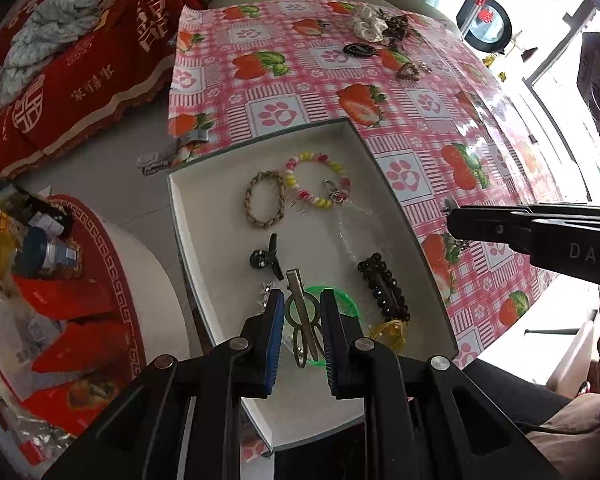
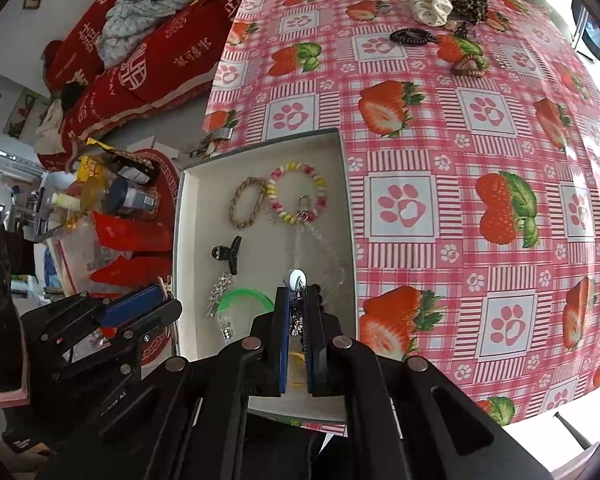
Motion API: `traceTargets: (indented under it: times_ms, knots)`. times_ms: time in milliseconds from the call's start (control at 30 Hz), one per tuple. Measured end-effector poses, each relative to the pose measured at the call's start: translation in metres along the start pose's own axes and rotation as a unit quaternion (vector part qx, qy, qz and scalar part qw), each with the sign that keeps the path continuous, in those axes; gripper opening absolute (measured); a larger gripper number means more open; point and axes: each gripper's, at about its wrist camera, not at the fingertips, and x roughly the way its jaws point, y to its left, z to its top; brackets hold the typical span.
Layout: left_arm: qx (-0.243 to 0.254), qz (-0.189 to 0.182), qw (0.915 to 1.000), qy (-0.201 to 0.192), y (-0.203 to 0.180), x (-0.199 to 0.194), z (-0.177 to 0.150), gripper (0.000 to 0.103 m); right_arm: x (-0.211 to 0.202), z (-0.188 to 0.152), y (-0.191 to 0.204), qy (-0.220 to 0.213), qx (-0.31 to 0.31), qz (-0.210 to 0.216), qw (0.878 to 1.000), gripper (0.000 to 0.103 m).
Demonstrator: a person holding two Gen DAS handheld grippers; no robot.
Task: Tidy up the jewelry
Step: 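Carry the silver earring and tan hair pins with both tools over the white box, then open the right tool to drop the earring while the left tool releases the hair pins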
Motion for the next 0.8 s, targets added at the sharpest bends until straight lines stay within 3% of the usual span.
traceTargets:
  times_ms: [400, 800]
  knots:
    - [-0.042, -0.013, 0.9986, 0.029, 0.022, 0.025, -0.011, 0.025, 0.026, -0.011, 0.003, 0.037, -0.003, 0.014, 0.999, 0.007]
    - [-0.081, 0.017, 0.9965, 0.012, 0.047, 0.049, 0.031, 0.025, 0.060, 0.006, 0.013, 0.056, -0.009, 0.013, 0.998, 0.006]
